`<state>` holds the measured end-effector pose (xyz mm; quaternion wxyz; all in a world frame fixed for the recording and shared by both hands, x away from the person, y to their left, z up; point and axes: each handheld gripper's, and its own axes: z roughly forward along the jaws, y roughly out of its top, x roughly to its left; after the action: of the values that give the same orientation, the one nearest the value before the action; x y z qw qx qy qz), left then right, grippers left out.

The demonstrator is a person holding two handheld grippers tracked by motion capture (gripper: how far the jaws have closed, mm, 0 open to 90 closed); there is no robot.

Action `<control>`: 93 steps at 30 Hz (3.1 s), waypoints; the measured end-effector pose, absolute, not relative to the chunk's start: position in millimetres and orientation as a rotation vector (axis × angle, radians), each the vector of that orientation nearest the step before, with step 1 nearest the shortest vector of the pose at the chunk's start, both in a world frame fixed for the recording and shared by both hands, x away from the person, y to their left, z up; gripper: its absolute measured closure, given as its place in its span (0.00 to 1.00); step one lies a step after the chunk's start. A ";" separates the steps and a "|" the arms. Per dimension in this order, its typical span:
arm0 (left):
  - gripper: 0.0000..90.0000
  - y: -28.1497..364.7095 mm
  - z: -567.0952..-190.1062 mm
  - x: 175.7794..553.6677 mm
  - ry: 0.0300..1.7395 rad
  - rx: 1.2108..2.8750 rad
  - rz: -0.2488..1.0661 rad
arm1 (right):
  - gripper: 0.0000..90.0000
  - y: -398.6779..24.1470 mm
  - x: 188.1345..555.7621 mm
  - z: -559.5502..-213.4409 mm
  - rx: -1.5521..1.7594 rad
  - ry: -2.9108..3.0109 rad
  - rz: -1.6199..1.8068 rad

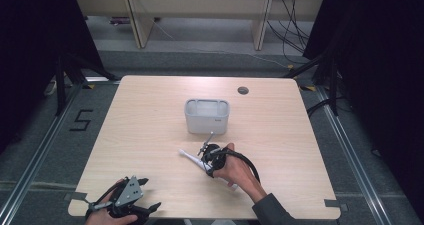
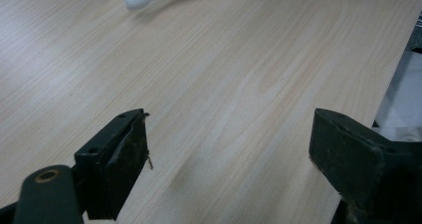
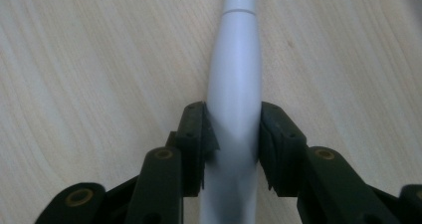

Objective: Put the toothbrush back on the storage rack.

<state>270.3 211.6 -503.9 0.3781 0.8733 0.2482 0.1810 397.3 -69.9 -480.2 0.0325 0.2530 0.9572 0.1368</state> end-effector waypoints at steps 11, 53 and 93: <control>0.17 211.8 -503.1 269.9 0.637 2.227 0.458 | 0.74 -57.3 402.3 -477.5 0.648 2.996 0.264; 0.17 212.5 -503.0 270.6 0.636 2.230 0.482 | 0.74 -53.9 403.0 -460.3 0.496 3.012 0.131; 0.17 212.3 -502.8 270.0 0.639 2.220 0.474 | 0.74 -127.2 416.5 -394.0 0.735 2.481 1.271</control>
<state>270.0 212.3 -502.8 0.3817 0.8701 0.2505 0.1858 416.5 -127.2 -394.0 0.1293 0.2527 0.8534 0.4372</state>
